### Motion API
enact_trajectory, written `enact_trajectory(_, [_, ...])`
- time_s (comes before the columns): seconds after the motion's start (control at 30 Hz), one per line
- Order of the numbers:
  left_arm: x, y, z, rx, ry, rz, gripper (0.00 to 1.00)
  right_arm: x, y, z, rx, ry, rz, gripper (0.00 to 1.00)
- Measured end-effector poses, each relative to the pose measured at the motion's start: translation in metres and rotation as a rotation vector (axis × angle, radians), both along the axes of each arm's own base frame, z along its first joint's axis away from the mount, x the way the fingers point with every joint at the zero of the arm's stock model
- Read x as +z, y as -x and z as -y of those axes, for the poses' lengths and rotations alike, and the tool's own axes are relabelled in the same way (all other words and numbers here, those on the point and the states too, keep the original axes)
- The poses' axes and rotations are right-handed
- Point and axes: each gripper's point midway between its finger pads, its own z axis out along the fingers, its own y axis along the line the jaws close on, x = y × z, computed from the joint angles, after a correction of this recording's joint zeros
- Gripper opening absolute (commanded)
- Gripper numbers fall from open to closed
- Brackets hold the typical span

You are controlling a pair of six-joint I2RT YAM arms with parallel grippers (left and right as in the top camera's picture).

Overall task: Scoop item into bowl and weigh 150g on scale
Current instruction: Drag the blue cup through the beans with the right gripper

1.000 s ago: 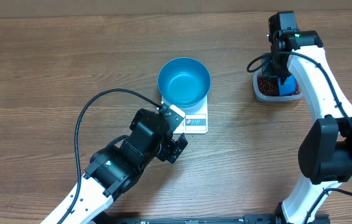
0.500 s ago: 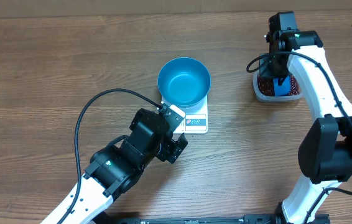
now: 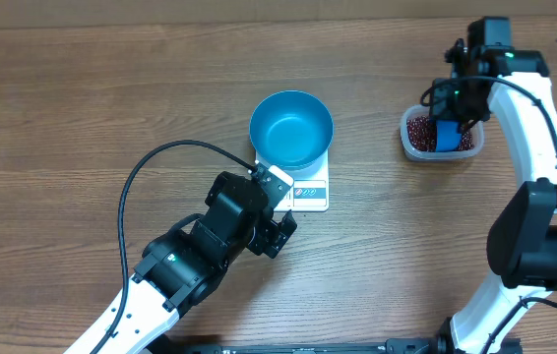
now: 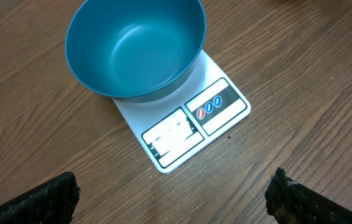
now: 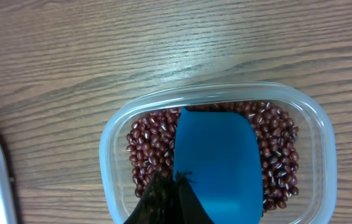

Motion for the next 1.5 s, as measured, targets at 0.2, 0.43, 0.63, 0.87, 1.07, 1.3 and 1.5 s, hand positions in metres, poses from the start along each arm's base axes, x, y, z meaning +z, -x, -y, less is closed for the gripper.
enact_trajectory(0.2, [0.0,0.0,0.0,0.0,0.0,0.0,1.0,0.001,0.001,-0.001,0.001,-0.043,0.0,0.04])
enact_trajectory(0.43, [0.0,0.0,0.0,0.0,0.0,0.0,1.0,0.0,0.003,-0.007,0.013,-0.074,-0.009,0.04])
enact_trajectory(0.63, [0.0,0.0,0.0,0.0,0.0,0.0,1.0,0.0,0.003,-0.012,0.023,-0.106,-0.008,0.04])
enact_trajectory(0.87, [0.0,0.0,0.0,0.0,0.0,0.0,1.0,0.0,0.003,-0.016,0.029,-0.128,-0.01,0.04])
enact_trajectory(1.07, [0.0,0.0,0.0,0.0,0.0,0.0,1.0,0.001,0.003,-0.013,0.017,-0.176,-0.004,0.04])
enact_trajectory(1.3, [0.0,0.0,0.0,0.0,0.0,0.0,1.0,0.002,0.003,0.001,-0.023,-0.262,0.004,0.04])
enact_trajectory(1.5, [0.0,0.0,0.0,0.0,0.0,0.0,1.0,-0.003,0.002,0.006,-0.043,-0.341,-0.001,0.04])
